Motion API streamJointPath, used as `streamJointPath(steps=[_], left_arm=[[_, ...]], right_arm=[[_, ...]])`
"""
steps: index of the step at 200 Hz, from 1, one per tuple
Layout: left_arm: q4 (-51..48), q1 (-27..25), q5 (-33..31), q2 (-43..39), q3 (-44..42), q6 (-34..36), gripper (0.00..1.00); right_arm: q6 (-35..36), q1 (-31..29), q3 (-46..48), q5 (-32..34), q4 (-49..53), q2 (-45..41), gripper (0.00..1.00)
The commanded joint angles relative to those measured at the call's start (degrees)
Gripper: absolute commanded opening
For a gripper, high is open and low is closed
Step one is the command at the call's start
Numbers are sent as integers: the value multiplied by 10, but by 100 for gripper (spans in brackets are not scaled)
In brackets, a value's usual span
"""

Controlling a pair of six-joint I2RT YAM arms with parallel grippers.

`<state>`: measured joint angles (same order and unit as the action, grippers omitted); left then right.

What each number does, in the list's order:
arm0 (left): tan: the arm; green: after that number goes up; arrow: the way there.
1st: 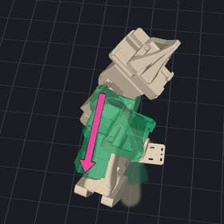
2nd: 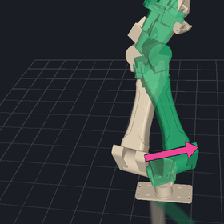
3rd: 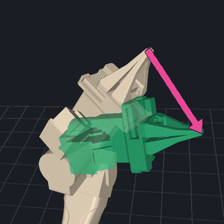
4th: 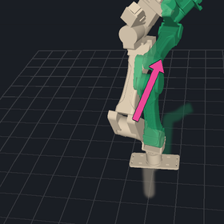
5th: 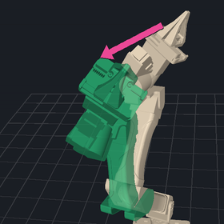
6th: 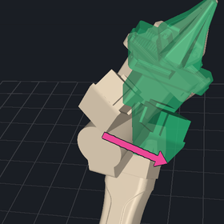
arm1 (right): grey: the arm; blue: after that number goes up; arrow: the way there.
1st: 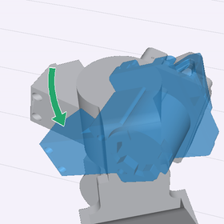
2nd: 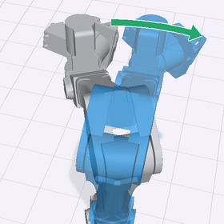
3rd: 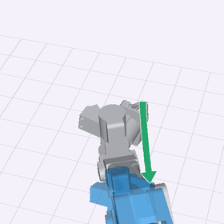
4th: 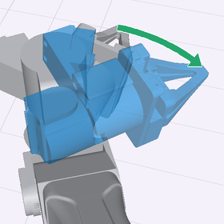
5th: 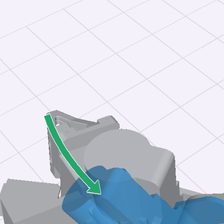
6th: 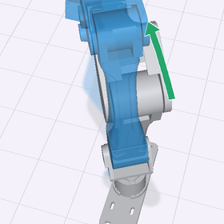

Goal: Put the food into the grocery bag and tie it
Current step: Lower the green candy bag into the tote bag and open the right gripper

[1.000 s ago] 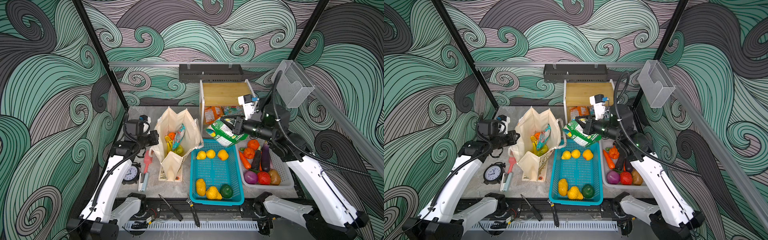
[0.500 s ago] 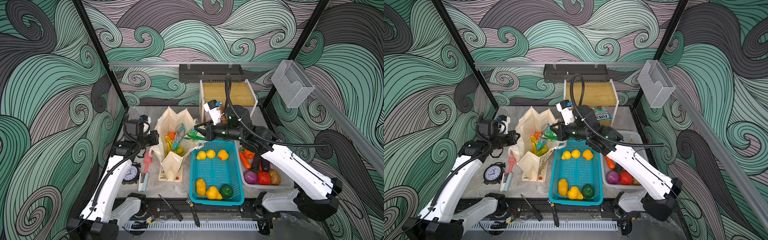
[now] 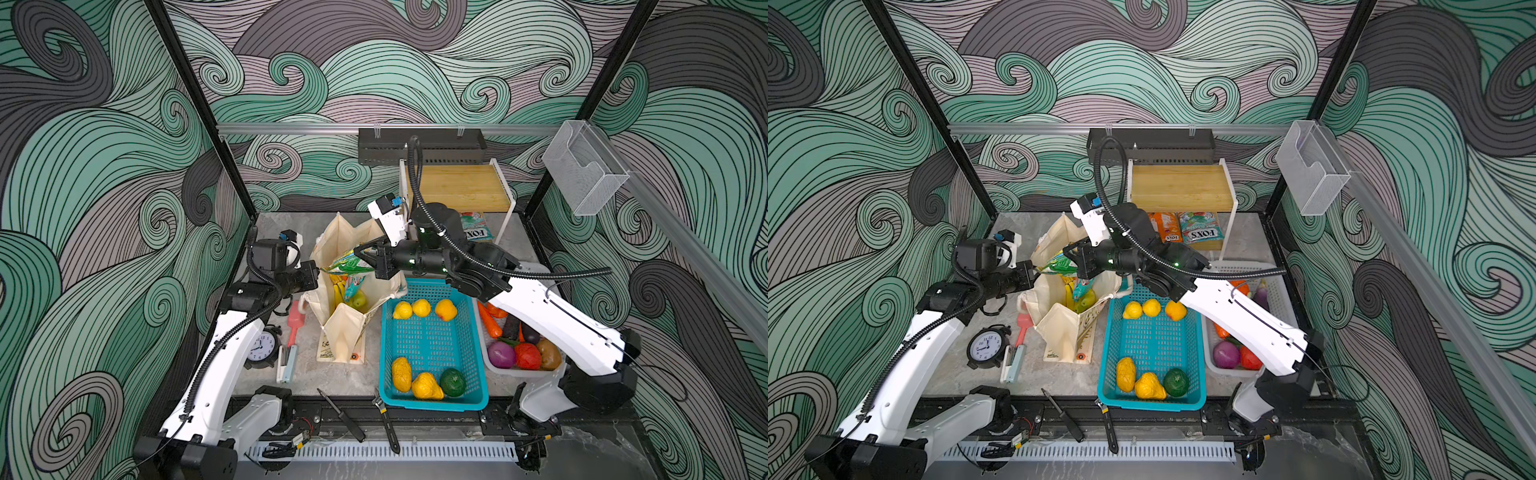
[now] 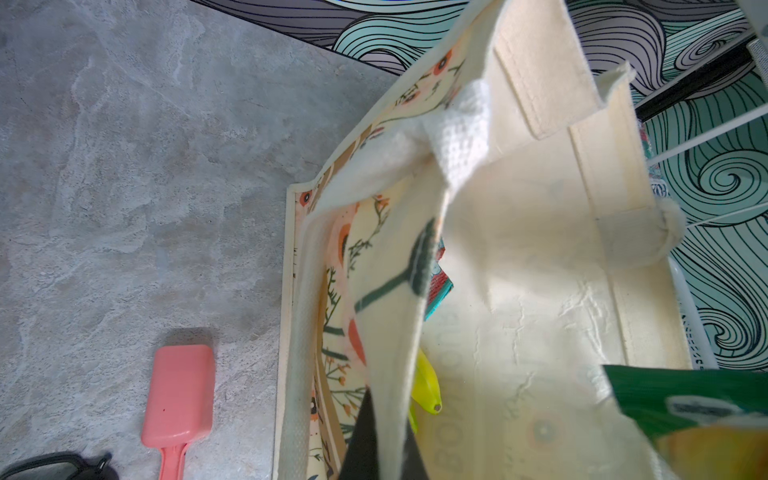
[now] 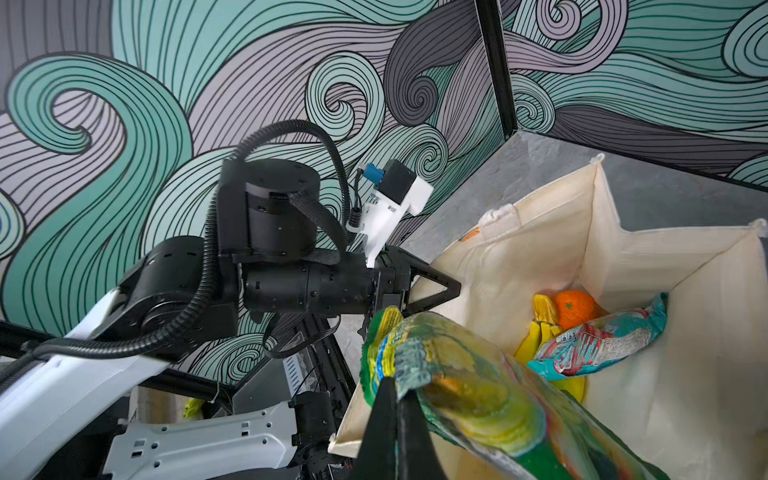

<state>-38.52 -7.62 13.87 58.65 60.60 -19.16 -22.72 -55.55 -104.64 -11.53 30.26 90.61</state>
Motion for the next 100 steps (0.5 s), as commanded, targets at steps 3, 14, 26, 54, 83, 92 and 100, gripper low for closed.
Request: streamJointPath(steps=[3,14,26,54,83,92,100], left_arm=[[-24,2,11,-1,-5,-6,0],[-27,1,2,-4,-4,-4,0],[-27,1,-2,-7,-5,-3,0],[-24,1,9,-5,-5,-4,0],[-25,1,12,-4,-5,-6,0],[-25,1,12,-5,-6,-5,0],[-24,1,11,-5,-6,-5,0]], right_arm=[[16,1,-27,6,-6,39,0],[15,1,-31,0,-2,59,0],[12,1,-30,-8,-3,75,0],[4,1,-31,-22,-3,107,0],[1,2,-51,-35,-5,149,0],[-1,1,-68,-44,-2,167,0],[-3,2,-83,-54,0,185,0]])
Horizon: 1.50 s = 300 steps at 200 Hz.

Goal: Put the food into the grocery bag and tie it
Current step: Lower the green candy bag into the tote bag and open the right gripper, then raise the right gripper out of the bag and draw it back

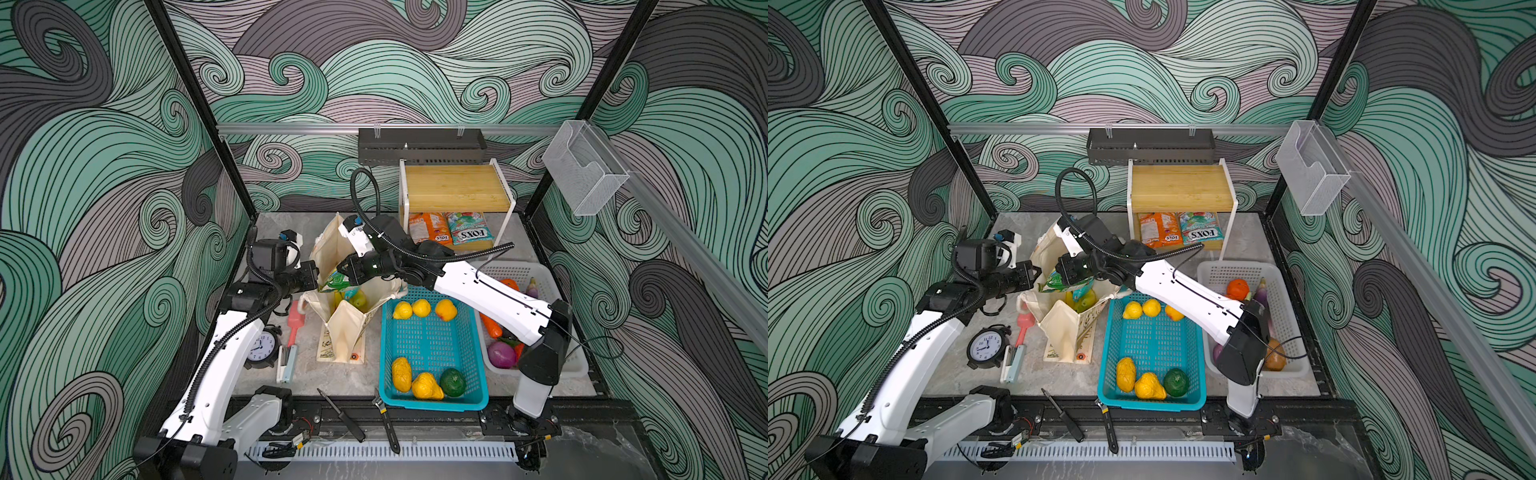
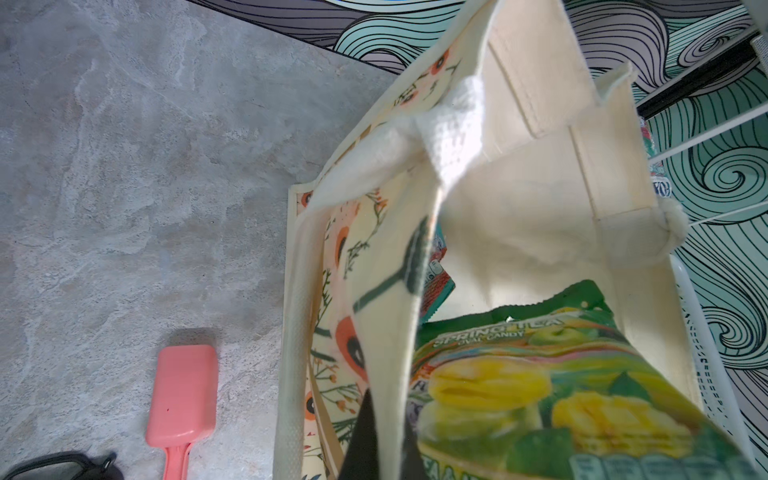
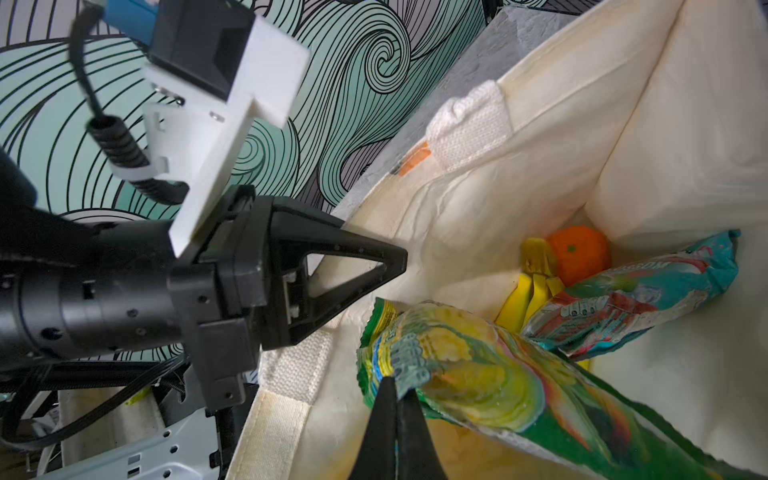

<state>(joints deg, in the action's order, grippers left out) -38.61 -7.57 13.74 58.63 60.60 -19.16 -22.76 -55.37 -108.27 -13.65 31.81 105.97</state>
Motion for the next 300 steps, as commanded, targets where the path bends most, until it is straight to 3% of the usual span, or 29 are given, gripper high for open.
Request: streamJointPath(steps=[1,29,92,158,204,237,265,300], left_arm=[[-24,1,12,-5,-6,-5,0],[-24,1,12,-6,-6,-3,0],[-23,1,16,-8,-7,-5,0],[-23,1,11,-9,-8,-5,0],[-24,1,12,-11,-9,-5,0],[-22,1,16,-8,-10,-6,0],[-22,1,16,-6,-10,-6,0],[-21,1,16,-5,-11,-7,0]], right_arm=[[-3,0,-50,-34,-14,33,0],[-4,0,-90,-52,15,84,0],[-13,2,19,-29,-26,61,0],[-2,11,-35,-35,7,87,0],[7,17,50,51,88,36,0],[10,19,92,113,105,-14,12],[3,19,82,174,156,-30,38],[-10,19,98,183,169,-78,65]])
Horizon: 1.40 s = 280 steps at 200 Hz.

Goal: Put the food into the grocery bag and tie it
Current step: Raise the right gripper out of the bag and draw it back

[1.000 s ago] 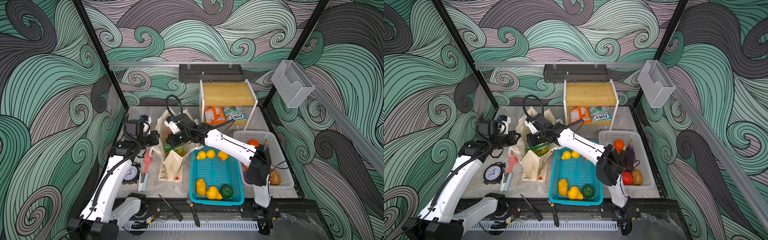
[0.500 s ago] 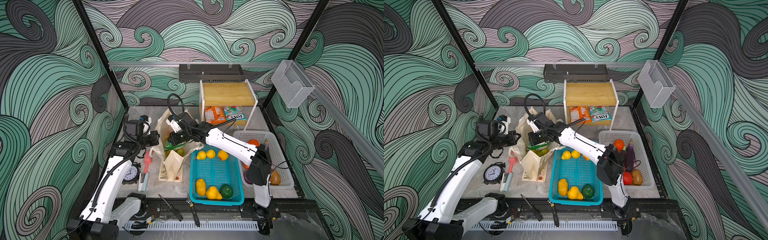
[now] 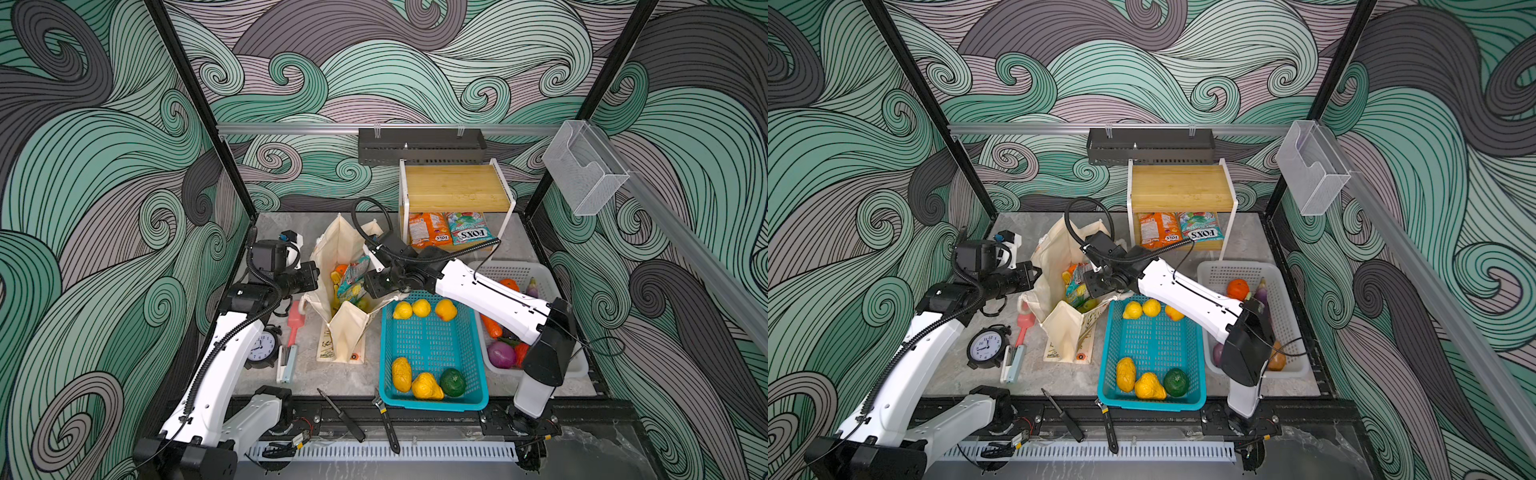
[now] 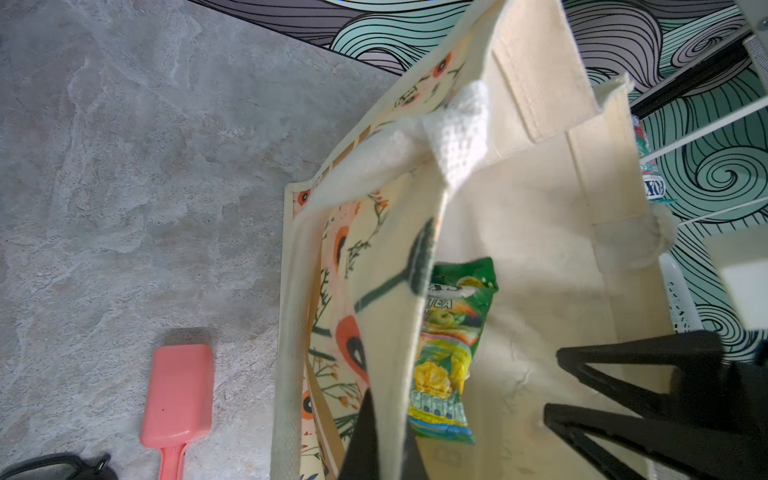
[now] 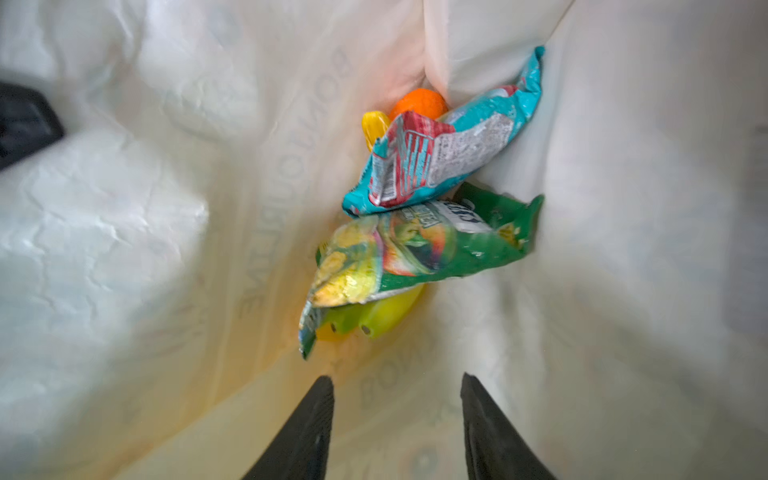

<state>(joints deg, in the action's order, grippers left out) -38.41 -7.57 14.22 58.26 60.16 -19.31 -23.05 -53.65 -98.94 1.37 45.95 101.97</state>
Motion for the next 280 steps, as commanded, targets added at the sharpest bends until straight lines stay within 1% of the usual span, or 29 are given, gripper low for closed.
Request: streamJointPath(steps=[1,15,22,23,27,32,34,45,59,76,91,95,103,108,110,118,124,132,138,143,165,186,199,209,220,230,240,266,280], left_arm=[[-23,1,12,-2,-7,-5,0],[-23,1,12,-2,-7,-6,0],[-23,1,12,-3,-7,-6,0],[-23,1,12,-3,-7,-6,0],[-22,1,12,-3,-7,-6,0],[-23,1,10,-4,-7,-6,0],[-23,1,10,-5,-7,-6,0],[-22,1,5,-7,-7,-5,0],[-21,1,2,-9,-7,-5,0],[-21,1,3,-7,-8,-6,0],[-21,1,5,-4,-8,-8,0],[-21,1,5,-4,-8,-7,0],[-20,1,5,-4,-9,-8,0],[-20,1,5,-3,-9,-8,0],[-19,1,6,-3,-9,-8,0],[-19,1,4,-3,-9,-8,0],[-19,0,2,-3,-9,-10,0],[-21,0,-3,-3,-6,-16,0],[-24,-1,-3,-4,-3,-23,0],[-27,-2,-3,-6,1,-30,0],[-37,-3,-11,-12,33,-51,0],[-80,-2,-67,-7,90,-52,0],[-104,-2,-114,-8,121,-45,0],[-118,-2,-157,-9,139,-33,0],[-148,-2,-243,-5,162,-19,0],[-163,-2,-318,-8,171,-12,0],[-168,-1,-363,-14,172,-8,0],[-159,-2,-396,-24,158,-4,0],[-154,-2,-403,-25,155,-4,0]], right_arm=[[-7,2,5,33,26,-40,66],[-9,2,19,34,17,-67,71],[-13,3,28,42,13,-83,76],[-14,3,29,43,13,-85,77],[-18,4,34,51,12,-95,90],[-24,5,41,61,11,-108,98],[-26,6,45,65,10,-114,99],[-38,15,71,78,-8,-148,100],[-46,27,104,78,-35,-179,100],[-55,48,130,55,-48,-185,100],[-58,62,153,10,-75,-172,99],[-61,65,162,-8,-89,-168,97],[-67,70,181,-49,-127,-159,88],[-70,73,191,-74,-151,-152,78],[-73,73,194,-84,-160,-149,76],[-79,73,200,-108,-189,-138,55],[-78,72,195,-114,-188,-126,39],[-72,70,171,-118,-168,-109,24],[-62,71,152,-121,-152,-100,9],[-57,70,136,-121,-139,-93,0],[-50,63,90,-112,-134,-94,0],[-51,58,58,-106,-154,-96,0],[-54,58,41,-107,-158,-91,0],[-53,59,30,-104,-146,-87,0],[-45,65,29,-96,-126,-93,0],[-46,79,47,-82,-110,-110,0],[-50,95,71,-64,-99,-134,0],[-43,130,114,-16,-60,-192,0],[-39,132,120,-4,-50,-205,0]])
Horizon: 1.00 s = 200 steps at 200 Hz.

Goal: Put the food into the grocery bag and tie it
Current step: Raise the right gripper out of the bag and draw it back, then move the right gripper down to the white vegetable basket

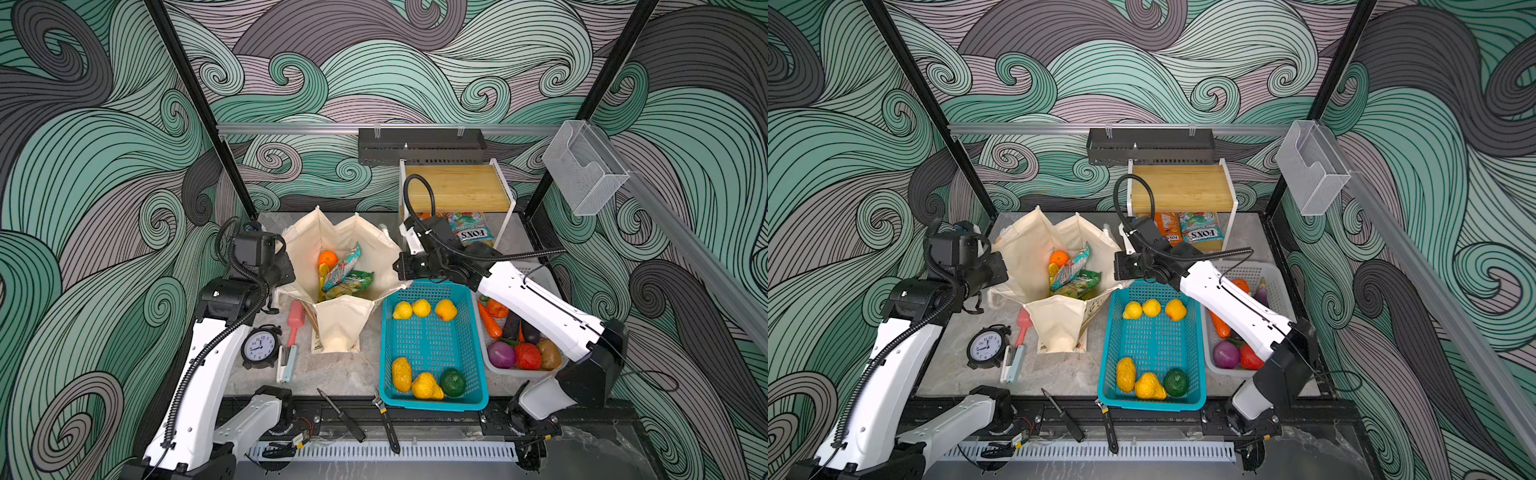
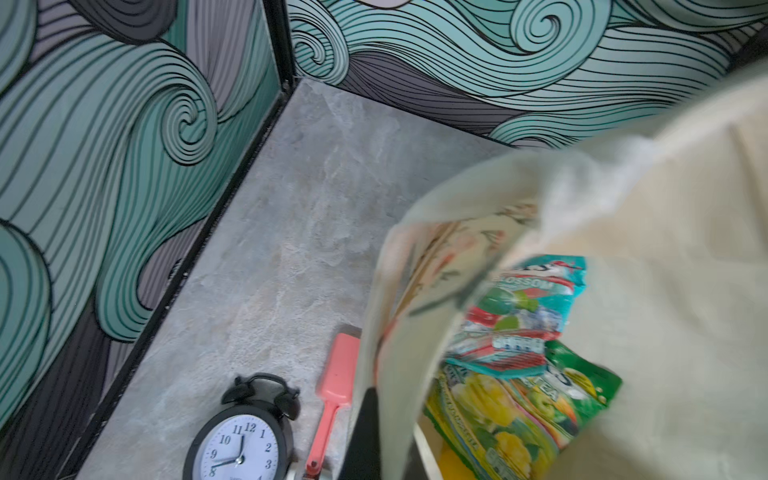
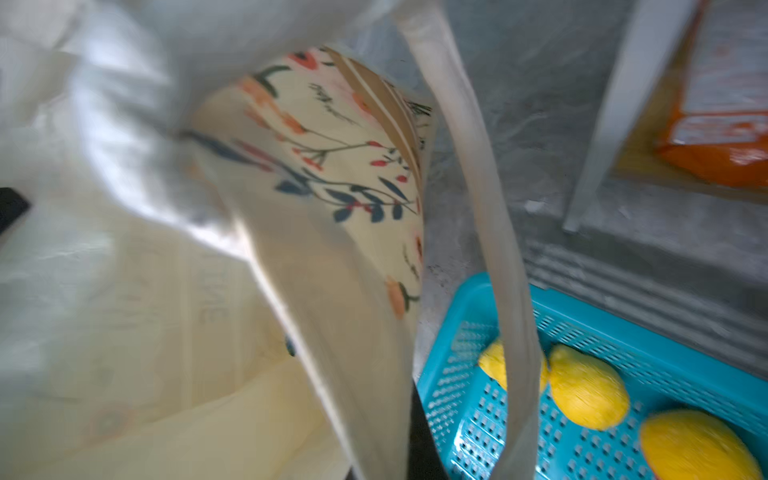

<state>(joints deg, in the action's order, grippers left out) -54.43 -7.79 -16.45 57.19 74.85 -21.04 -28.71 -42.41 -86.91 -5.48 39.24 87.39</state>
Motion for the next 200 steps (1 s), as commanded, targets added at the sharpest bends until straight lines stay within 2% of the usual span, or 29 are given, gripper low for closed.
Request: streamJointPath(steps=[1,19,46,85,107,128,147,173,182,188,195,200], left_arm=[[6,1,-96,-14,8,13,0],[12,0,-70,-10,9,9,0],[22,-1,-1,-5,10,-5,0],[80,-1,162,9,-46,-12,0],[84,-1,185,27,-62,-8,0],[86,0,185,29,-63,0,0],[84,0,184,34,-56,0,0],[85,0,191,44,-57,1,0],[88,0,186,45,-61,3,0],[88,0,179,44,-66,8,0],[87,0,166,42,-70,11,0],[89,-1,161,40,-76,13,0]], right_arm=[[18,20,-1,63,17,-59,0],[13,14,-3,20,-4,-47,0],[6,-17,-6,7,-58,-18,0],[-6,-37,-12,2,-103,12,0],[8,-37,-24,3,-92,34,0],[31,-36,-53,-2,-67,53,0],[29,-36,-59,2,-86,57,1],[26,-36,-58,-8,-99,66,12],[26,-36,-57,-11,-95,66,19],[28,-35,-54,-10,-95,63,29],[26,-35,-48,-6,-94,55,53],[23,-34,-43,2,-91,48,66]])
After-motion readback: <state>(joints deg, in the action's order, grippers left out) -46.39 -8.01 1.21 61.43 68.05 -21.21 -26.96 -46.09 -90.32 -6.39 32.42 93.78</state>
